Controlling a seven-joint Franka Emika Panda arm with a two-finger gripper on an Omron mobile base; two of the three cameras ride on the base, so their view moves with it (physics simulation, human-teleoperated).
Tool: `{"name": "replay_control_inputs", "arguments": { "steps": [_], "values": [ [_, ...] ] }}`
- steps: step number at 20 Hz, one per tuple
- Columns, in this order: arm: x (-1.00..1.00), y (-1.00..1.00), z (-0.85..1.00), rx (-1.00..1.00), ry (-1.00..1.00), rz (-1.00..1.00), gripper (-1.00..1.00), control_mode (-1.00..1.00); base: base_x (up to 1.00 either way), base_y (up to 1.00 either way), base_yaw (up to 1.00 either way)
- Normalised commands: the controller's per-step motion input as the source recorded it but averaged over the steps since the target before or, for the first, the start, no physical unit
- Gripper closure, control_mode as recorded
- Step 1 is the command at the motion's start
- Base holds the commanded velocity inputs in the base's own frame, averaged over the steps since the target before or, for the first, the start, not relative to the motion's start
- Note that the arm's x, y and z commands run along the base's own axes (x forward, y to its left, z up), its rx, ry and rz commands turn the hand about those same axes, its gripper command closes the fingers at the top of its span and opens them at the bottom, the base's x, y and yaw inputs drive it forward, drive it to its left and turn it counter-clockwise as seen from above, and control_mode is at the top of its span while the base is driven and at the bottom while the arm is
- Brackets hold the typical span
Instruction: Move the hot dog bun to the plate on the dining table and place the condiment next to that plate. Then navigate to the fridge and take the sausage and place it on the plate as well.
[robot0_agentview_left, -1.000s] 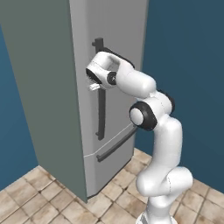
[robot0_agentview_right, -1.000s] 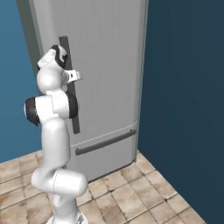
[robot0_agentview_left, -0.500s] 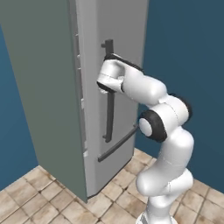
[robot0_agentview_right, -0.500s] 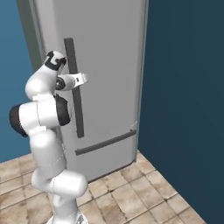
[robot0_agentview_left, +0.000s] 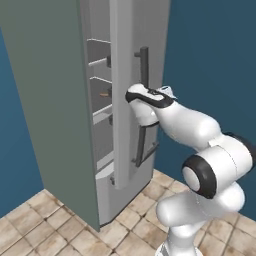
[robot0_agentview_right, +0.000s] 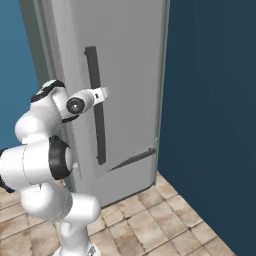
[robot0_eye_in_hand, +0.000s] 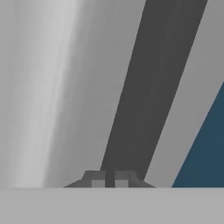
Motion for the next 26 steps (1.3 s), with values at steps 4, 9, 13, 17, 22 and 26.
{"name": "replay_control_inputs", "arguments": {
  "steps": [4,9,13,17,22,26],
  "values": [
    [-0.55,-0.17,0.32,0.0,-0.02,0.0,-1.0,-1.0,0.0,0.0,0.0],
    [-0.51,-0.5,0.54,0.0,-0.04,0.0,-1.0,-1.0,0.0,0.0,0.0],
    [-0.56,-0.67,0.62,0.0,-0.15,0.0,-1.0,-1.0,0.0,0.0,0.0],
    [-0.74,-0.66,0.53,0.0,-0.16,-0.01,-1.0,-1.0,0.0,0.0,0.0],
    [-0.97,-0.43,0.52,0.0,-0.27,0.0,-1.0,-1.0,0.0,0.0,0.0],
    [-0.84,0.47,0.62,-0.07,-0.26,0.01,-1.0,-1.0,0.0,0.0,0.0]
  ]
}}
